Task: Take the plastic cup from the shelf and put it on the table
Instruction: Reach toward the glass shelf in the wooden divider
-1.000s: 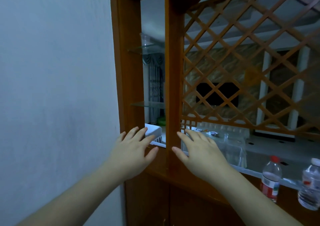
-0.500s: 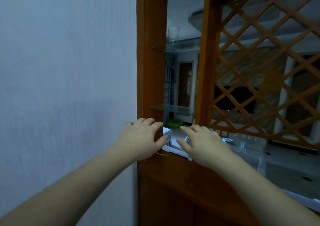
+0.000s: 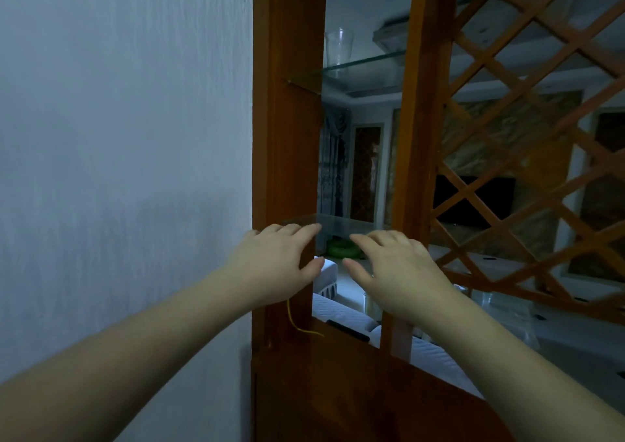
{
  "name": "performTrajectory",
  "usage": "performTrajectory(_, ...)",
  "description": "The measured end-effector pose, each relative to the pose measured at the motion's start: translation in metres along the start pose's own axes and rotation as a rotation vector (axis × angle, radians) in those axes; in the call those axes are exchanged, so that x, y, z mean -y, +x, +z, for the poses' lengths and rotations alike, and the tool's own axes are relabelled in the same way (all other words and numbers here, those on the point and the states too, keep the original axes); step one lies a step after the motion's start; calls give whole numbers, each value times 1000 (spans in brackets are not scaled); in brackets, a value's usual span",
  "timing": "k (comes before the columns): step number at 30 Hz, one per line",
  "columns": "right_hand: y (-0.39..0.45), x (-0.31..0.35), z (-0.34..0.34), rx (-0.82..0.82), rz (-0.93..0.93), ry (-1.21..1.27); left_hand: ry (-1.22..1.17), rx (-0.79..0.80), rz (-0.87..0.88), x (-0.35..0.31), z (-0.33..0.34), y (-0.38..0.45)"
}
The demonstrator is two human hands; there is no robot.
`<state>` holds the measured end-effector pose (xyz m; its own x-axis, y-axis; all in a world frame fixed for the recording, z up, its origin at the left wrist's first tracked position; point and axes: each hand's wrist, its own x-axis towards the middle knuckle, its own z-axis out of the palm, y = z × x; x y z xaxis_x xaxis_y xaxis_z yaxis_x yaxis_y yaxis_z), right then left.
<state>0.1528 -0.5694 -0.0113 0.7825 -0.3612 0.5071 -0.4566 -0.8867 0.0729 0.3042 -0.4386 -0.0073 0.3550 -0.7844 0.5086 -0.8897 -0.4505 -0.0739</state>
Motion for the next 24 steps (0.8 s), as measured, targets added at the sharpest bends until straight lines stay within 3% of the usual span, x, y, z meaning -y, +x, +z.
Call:
performTrajectory(4,35,-33,13,-101,-17,27,-5,7,-1,-9,17,45)
performTrajectory(11,94,-63,30,-137,-87,100,-10,-47,-59,3,34,103)
performTrajectory(24,199,-49,38,-216,-74,84,-10,-199,-21,72,27,178)
